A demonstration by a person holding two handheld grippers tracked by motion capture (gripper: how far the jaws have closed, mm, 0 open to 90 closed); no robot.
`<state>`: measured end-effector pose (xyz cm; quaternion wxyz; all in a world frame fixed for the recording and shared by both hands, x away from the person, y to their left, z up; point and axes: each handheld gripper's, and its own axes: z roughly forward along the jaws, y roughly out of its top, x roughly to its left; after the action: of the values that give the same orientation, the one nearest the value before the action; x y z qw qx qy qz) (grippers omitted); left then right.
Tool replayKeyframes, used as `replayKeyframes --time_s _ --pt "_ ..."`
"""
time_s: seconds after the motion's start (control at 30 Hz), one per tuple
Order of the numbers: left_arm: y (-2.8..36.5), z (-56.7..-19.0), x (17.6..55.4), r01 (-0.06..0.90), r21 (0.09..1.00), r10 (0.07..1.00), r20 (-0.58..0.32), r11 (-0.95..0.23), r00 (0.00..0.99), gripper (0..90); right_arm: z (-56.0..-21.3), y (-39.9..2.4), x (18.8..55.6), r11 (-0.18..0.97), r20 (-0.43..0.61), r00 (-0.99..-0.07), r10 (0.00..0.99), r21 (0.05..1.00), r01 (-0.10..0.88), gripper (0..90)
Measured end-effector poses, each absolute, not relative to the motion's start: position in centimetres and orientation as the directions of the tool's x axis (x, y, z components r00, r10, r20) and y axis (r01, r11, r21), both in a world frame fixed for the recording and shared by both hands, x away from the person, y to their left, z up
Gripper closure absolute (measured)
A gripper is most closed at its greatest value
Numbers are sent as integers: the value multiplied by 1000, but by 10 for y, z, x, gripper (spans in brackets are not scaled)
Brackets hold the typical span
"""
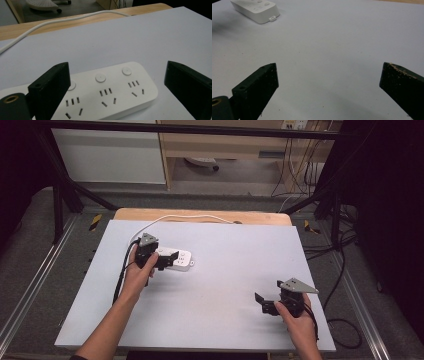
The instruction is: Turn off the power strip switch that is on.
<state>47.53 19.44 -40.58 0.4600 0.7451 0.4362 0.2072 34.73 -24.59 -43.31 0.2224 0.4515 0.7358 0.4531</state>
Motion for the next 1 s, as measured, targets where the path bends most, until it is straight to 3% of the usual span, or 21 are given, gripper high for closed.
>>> replayKeyframes --time_s 0.2,1.0 --pt "196 -397 462 429 878 841 -61 -210 537 72 -433 -245 347 182 82 -494 866 868 463 31" --pt "216 -381 414 400 900 818 -96 -172 567 67 -433 -245 348 178 85 -494 865 868 463 30"
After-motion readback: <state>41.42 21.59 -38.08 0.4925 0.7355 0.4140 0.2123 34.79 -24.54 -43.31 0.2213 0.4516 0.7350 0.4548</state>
